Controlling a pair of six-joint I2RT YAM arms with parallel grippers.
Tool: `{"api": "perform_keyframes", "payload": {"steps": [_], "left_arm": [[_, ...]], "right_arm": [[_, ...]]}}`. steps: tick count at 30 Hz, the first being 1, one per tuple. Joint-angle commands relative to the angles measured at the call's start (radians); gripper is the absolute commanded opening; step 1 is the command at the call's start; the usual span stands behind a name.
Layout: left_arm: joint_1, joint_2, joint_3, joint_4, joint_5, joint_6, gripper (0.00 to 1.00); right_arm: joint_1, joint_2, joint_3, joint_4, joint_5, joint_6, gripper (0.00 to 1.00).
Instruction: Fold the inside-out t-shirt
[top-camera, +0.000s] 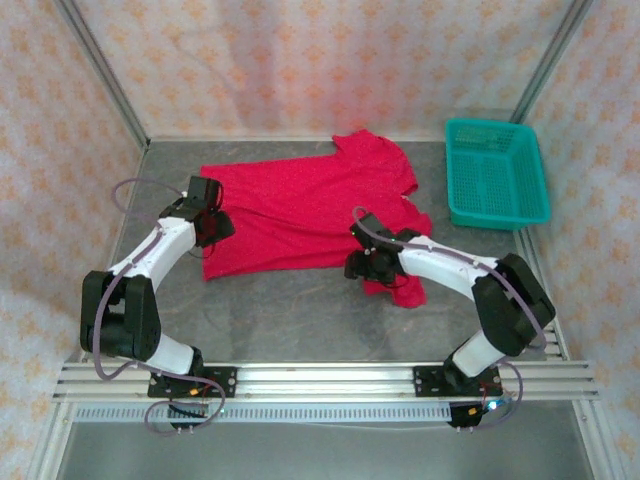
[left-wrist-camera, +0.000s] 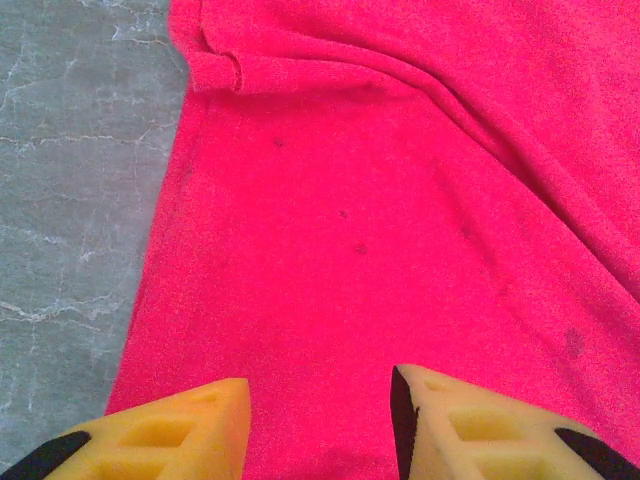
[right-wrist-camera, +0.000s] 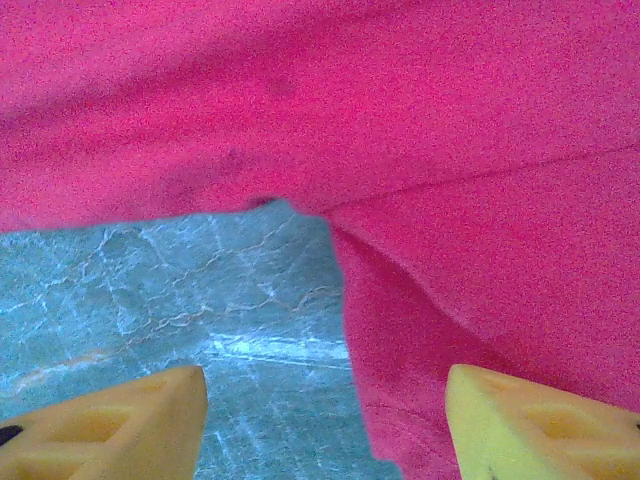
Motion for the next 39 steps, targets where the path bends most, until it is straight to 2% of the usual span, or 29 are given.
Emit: {"api": "perform_keyframes", "payload": {"steps": [1,7,11,16,19,22,26,30,34,39], "left_arm": [[-0.008,-0.016,-0.001,-0.002,0.002,-0.013,0.43],[-0.008,-0.006,0.017,-0.008,-0.001,-0.008,0.43],[-0.008,0.011,0.041,-0.023,-0.003,0.002,0.43],[-0.008,0.025,0.069,-0.031,-0.001,0.001,0.43],[-0.008,0.033,0.084,-0.034,0.004,-0.002,0.43],[-0.008,0.045,0.108,-0.049,0.012,0.002,0.43],[-0.006,0.05,0.133,-0.071,0.008,0.01,0.43],[0.018,0.089,0.172,-0.043,0.035,-0.019,0.43],[0.048,0.24,0.297,-0.027,0.092,-0.052,0.43],[0.066,0.507,0.551,-0.078,0.091,-0.039,0.43]], "right_arm": [[0.016,0.022,-0.02,0.036,0.01,0.035,0.65],[0.032,0.078,-0.084,0.097,-0.015,0.069,0.64],[0.133,0.073,-0.113,0.12,-0.057,0.129,0.64],[0.262,-0.02,-0.201,0.21,-0.126,0.286,0.64],[0.283,-0.073,-0.226,0.217,-0.124,0.315,0.64],[0.276,-0.115,-0.186,0.13,-0.058,0.276,0.65],[0.225,-0.156,-0.059,0.017,-0.019,0.208,0.65],[0.066,-0.126,0.043,-0.01,0.025,0.127,0.67],[-0.115,0.034,0.169,0.004,0.07,0.049,0.67],[-0.23,0.268,0.356,-0.021,0.037,0.0,0.66]]}}
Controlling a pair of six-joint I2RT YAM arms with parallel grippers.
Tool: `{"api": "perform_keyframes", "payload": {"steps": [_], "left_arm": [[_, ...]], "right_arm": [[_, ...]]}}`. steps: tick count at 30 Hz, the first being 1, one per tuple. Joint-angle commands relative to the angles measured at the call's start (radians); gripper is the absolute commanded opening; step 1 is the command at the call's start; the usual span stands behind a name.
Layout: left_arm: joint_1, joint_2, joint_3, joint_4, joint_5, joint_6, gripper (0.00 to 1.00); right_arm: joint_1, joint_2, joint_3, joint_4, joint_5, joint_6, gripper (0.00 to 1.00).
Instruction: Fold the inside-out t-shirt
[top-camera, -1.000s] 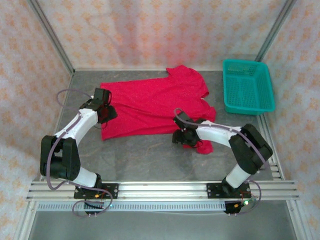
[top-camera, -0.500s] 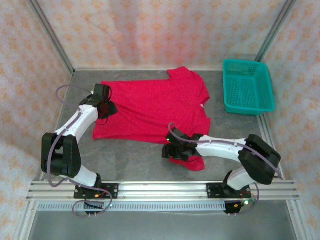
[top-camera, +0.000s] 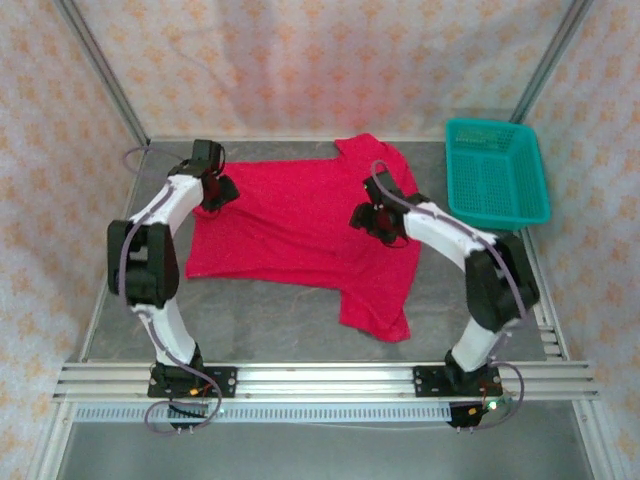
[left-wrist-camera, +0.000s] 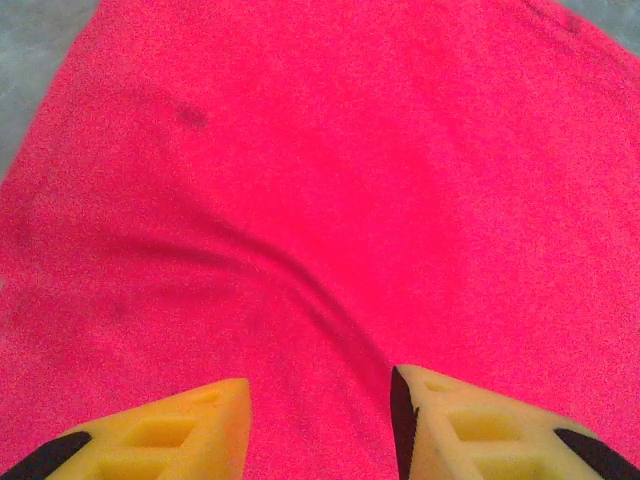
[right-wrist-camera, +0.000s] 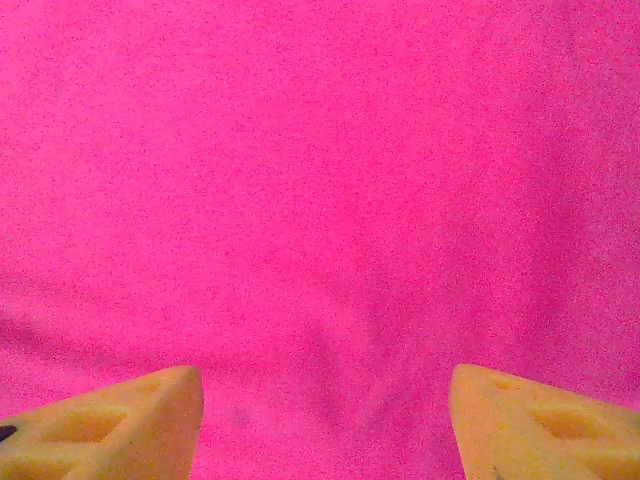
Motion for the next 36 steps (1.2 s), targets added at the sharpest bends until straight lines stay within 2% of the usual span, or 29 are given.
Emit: {"api": "perform_keyframes", "payload": {"steps": [1,7,15,18,21,24,27,31,34,36], "left_arm": [[0.012,0.151,0.152,-0.06,0.003,-0.002,0.43],[0.033,0.457,0.5,-0.167,0.013,-0.002,0.43],[0.046,0.821,0.981,-0.292,0.136,-0.04,0.44],[0.048,0.892,1.095,-0.286,0.184,-0.069,0.46],[0.049,0.866,1.106,-0.284,0.206,-0.061,0.49],[0.049,0.742,1.031,-0.292,0.176,-0.009,0.51],[0.048,0.53,0.843,-0.266,0.097,0.047,0.53],[0.048,0.155,0.396,-0.112,0.03,0.022,0.55],[0.048,-0.105,0.05,0.013,0.056,-0.046,0.56],[0.049,-0.22,-0.136,0.063,0.085,-0.077,0.56]], "right_arm": [[-0.037,0.124,0.087,-0.065,0.003,-0.064,0.65],[-0.05,0.224,0.141,-0.102,0.023,-0.073,0.65],[-0.102,0.243,0.125,-0.15,0.064,-0.107,0.66],[-0.126,0.279,0.164,-0.165,0.059,-0.131,0.67],[-0.133,0.311,0.223,-0.196,0.064,-0.162,0.68],[-0.134,0.311,0.291,-0.237,0.058,-0.205,0.69],[-0.135,0.271,0.343,-0.276,0.046,-0.23,0.7],[-0.135,0.216,0.351,-0.284,0.043,-0.232,0.71],[-0.139,0.225,0.356,-0.29,0.022,-0.223,0.71],[-0.139,0.231,0.344,-0.275,0.003,-0.212,0.71]]}}
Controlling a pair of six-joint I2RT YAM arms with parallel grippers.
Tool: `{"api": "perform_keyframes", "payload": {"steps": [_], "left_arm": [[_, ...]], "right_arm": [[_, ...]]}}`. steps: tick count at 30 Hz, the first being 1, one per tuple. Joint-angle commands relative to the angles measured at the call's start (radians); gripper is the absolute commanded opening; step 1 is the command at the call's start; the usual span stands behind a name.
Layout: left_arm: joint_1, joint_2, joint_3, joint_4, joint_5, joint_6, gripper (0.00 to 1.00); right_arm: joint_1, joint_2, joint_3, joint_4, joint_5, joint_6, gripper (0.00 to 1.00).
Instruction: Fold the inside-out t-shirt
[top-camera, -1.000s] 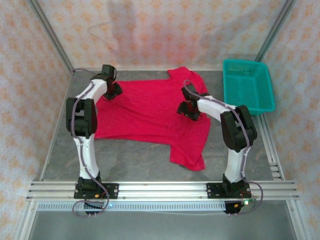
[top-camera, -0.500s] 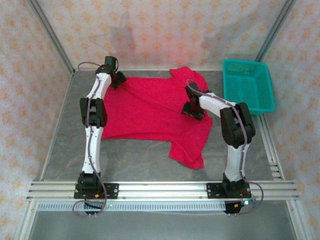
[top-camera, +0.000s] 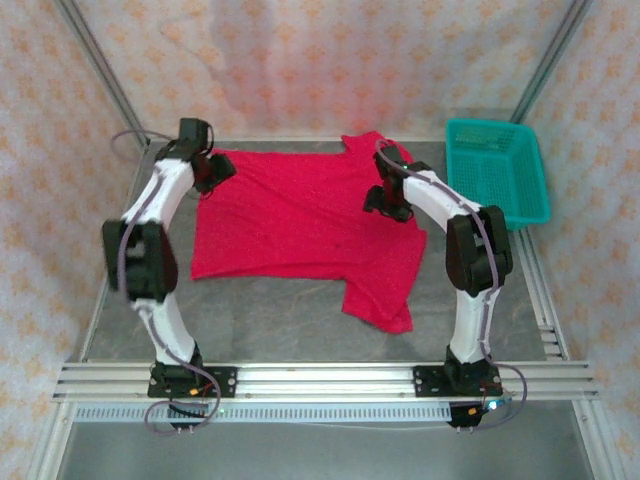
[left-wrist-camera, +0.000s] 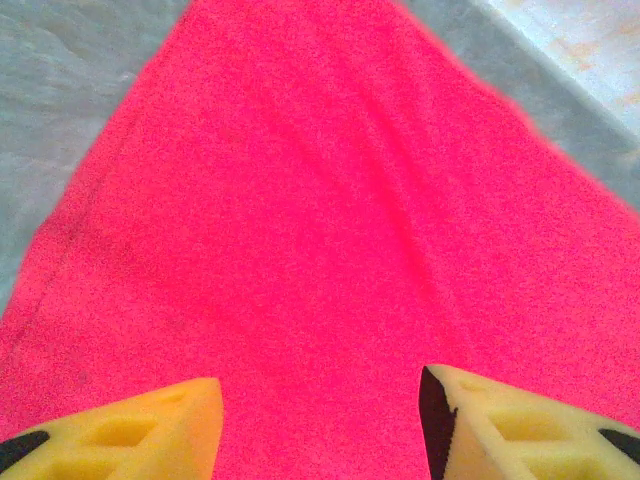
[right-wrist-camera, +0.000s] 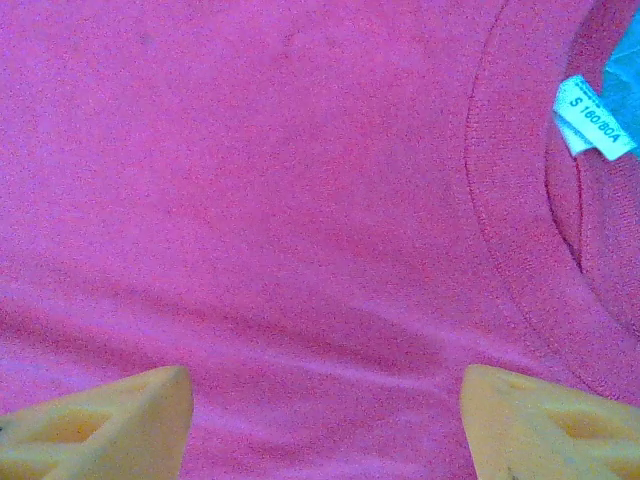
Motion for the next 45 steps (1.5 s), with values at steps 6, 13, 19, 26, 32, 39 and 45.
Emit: {"api": "perform_keyframes", "payload": {"steps": [6,13,19,26,32,39,45], "left_arm": [[0.031,-0.298,-0.533,0.146,-0.023,-0.063,0.56],[0.13,-0.254,-0.62,0.225,0.056,-0.074,0.55],[0.142,-0.023,-0.475,0.229,0.077,-0.051,0.54],[0.147,0.122,-0.254,0.117,-0.02,-0.002,0.52],[0.126,0.02,-0.195,0.065,-0.109,0.02,0.52],[-0.097,-0.391,-0.464,-0.077,-0.333,0.065,0.44],[-0.14,-0.673,-0.763,-0.127,-0.35,-0.014,0.31]], "right_arm": [[-0.029,0.007,0.013,0.0,-0.01,0.009,0.71],[-0.053,0.065,0.005,0.09,-0.001,0.018,0.71],[-0.117,0.234,0.156,0.025,-0.009,0.02,0.71],[-0.152,0.389,0.352,-0.058,0.013,-0.001,0.71],[-0.156,0.442,0.553,-0.189,-0.026,-0.021,0.7],[-0.124,0.145,0.385,-0.147,-0.12,0.007,0.7],[-0.071,-0.222,-0.026,0.014,-0.169,0.072,0.71]]}}
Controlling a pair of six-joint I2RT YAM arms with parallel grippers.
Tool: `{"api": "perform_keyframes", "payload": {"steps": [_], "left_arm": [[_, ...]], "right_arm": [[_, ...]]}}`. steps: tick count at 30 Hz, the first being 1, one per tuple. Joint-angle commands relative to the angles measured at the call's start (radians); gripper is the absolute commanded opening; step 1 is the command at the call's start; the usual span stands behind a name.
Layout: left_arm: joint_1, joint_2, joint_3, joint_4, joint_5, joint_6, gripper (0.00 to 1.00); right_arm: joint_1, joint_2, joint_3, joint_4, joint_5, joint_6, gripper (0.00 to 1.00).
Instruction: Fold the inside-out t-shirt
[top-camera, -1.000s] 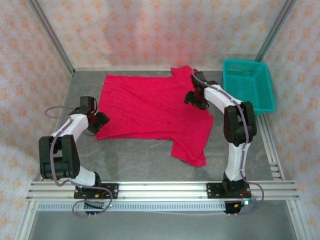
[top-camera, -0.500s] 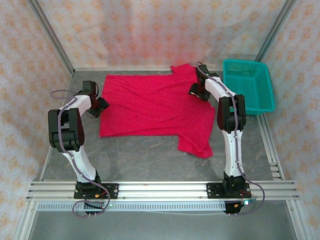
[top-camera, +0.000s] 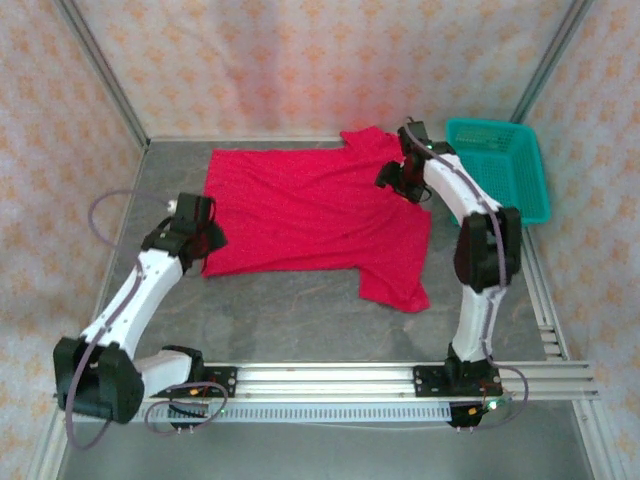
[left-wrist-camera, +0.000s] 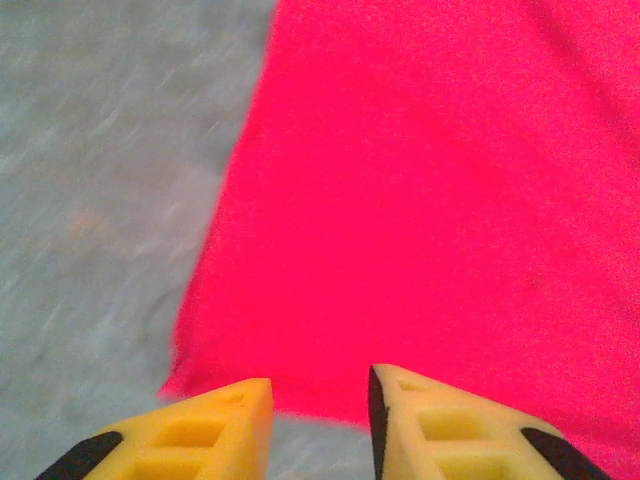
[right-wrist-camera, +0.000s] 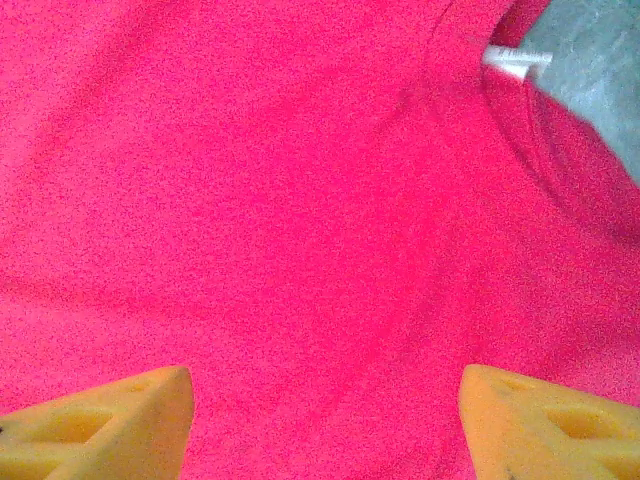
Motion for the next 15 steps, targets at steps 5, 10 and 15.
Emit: {"api": "perform_keyframes", "payload": {"steps": [5,10,15], "left_arm": [[0.01,-0.139,-0.24,-0.019,-0.019,-0.093,0.31],[0.01,-0.079,-0.265,0.044,-0.035,-0.084,0.33],[0.01,0.04,-0.238,0.099,-0.056,-0.058,0.32]], "right_arm": [[0.07,-0.382,-0.424,0.111,-0.016,0.063,0.71],[0.074,-0.543,-0.616,0.126,0.01,0.071,0.72],[0.074,-0.568,-0.639,0.114,0.004,0.067,0.72]]}}
